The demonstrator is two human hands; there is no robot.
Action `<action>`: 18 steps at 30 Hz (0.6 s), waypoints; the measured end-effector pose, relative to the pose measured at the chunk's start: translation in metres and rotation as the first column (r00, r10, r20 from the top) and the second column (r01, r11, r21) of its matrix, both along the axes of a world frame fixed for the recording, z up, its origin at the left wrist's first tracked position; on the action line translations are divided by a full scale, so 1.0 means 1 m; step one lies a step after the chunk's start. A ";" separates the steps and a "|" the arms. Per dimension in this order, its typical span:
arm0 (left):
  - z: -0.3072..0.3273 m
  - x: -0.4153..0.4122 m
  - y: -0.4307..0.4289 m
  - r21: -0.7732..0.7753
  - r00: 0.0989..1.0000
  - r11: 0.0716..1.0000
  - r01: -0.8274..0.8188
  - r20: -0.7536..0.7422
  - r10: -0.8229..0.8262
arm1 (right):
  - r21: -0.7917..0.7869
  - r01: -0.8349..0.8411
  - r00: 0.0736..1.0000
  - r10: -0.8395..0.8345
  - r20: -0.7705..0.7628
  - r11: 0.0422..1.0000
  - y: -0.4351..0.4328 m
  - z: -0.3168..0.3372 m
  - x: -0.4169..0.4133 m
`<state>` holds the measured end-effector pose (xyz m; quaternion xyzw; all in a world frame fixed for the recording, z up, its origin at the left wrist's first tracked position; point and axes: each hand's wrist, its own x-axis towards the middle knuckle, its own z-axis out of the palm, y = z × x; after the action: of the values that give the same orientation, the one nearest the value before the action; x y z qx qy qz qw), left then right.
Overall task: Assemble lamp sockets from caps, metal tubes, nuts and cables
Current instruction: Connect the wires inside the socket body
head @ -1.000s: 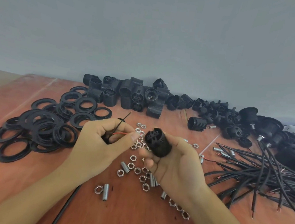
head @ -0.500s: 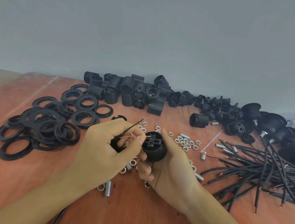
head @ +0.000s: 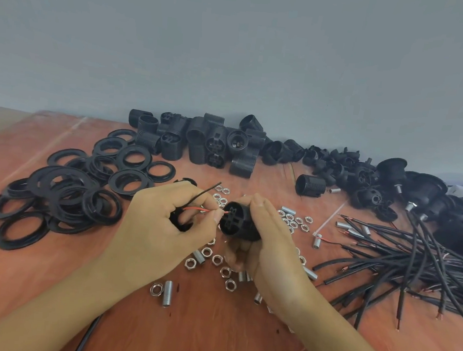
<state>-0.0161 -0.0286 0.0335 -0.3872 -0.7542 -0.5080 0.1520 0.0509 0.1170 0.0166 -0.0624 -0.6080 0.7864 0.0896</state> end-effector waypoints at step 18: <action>-0.004 0.000 -0.001 -0.014 0.995 0.997 0.082 0.066 -0.081 | 0.473 0.205 0.962 -0.086 -0.260 0.857 -0.001 0.003 0.006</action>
<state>-0.0158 -0.0296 0.0299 -0.4021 -0.7465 -0.5199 0.1034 0.0573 0.1161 0.0195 0.0082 -0.7681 0.5969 0.2318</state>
